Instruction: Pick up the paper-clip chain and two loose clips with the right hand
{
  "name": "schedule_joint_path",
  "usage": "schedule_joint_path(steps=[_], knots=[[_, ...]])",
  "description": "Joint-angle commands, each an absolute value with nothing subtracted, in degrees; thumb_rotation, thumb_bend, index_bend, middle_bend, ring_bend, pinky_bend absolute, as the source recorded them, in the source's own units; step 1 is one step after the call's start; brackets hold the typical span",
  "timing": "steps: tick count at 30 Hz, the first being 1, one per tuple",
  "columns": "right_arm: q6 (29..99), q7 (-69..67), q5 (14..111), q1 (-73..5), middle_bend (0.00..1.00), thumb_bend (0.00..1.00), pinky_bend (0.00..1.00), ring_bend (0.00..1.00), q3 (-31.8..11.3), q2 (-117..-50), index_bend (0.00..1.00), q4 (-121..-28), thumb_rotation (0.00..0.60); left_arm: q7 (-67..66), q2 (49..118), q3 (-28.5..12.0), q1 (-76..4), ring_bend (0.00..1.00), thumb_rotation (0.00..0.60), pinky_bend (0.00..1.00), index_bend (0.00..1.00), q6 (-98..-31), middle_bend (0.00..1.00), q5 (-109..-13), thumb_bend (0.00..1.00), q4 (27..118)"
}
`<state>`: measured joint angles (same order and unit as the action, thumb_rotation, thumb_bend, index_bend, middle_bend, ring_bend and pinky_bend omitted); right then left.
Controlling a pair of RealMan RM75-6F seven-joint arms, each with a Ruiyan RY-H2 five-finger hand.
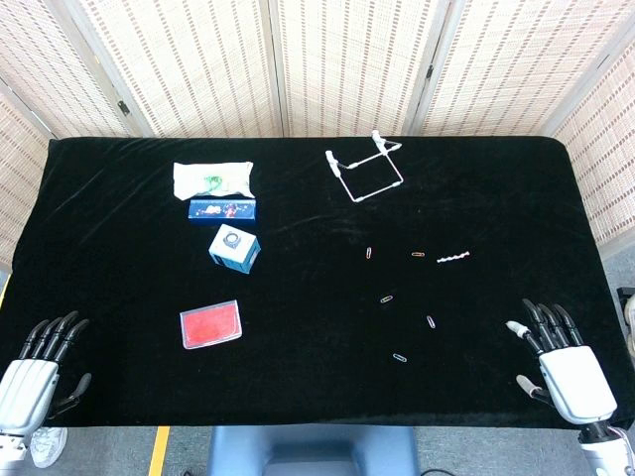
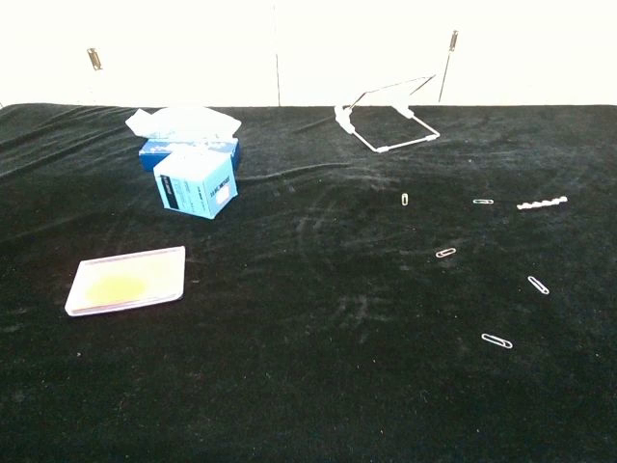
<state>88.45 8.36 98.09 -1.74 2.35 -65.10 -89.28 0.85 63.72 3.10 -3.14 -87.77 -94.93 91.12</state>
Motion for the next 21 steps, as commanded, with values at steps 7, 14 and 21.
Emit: schedule_joint_path(steps=[7,14,21], knots=[[88.4,7.6,97.5,-1.8,0.0,0.16,0.0,0.0,2.1,-64.8,0.22,-89.3,0.6,0.4,63.9,3.1,-3.2,0.0,0.6,0.0,0.0,-87.5,0.0,-94.7,0.45,91.1],[85.5,5.6,95.9,-3.9,0.0,0.16,0.0,0.0,0.9,-64.5,0.22,-89.3,0.6,0.4,63.9,3.0,-3.6,0.0,0.6,0.0,0.0,-86.4,0.0,-94.1,0.45,91.1],[75.9,5.2,91.5,-11.4,0.0,0.17,0.0,0.0,-3.6,-63.6,0.33,-89.8,0.6,1.2,63.7,2.8,-3.5,0.0,0.6,0.0,0.0,-87.2,0.0,-94.3,0.45,91.1]])
